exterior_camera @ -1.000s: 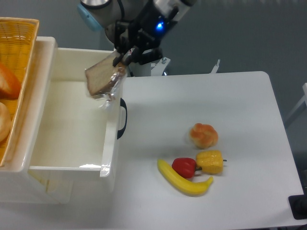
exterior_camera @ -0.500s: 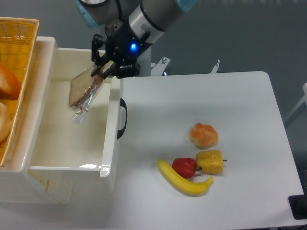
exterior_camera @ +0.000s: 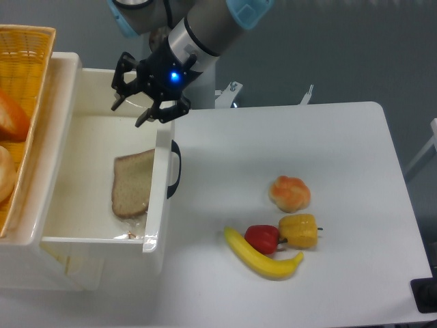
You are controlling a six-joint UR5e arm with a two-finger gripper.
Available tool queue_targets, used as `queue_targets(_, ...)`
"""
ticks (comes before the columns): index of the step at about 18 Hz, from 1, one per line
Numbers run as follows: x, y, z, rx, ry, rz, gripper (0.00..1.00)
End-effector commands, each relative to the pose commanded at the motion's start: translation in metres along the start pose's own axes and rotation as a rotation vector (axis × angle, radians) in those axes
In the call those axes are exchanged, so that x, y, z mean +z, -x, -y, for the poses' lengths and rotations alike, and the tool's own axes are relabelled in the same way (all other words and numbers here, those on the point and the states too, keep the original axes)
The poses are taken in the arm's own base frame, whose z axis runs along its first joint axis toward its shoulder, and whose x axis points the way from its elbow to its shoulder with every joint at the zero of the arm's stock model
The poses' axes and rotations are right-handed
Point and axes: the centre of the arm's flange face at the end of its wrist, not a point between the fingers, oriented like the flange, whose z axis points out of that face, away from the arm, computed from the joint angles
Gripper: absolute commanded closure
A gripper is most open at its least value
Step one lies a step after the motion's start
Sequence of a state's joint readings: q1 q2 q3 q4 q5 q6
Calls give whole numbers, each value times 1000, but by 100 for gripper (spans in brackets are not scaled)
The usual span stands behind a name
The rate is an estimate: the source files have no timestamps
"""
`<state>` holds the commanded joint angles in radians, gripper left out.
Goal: Pick up the toast
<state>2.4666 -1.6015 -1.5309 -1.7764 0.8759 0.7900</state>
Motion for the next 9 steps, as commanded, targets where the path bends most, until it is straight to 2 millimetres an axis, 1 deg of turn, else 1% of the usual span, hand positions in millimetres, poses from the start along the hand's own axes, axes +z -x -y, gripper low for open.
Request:
queue_targets(1, -1, 0, 1, 5, -2, 4, 10)
queue_targets(3, -7, 4, 0, 15, -3, 33, 1)
queue_targets(5, -15, 10, -3, 11, 4, 67, 1)
queue_targets(9, -41, 32, -7, 9, -45, 131, 0)
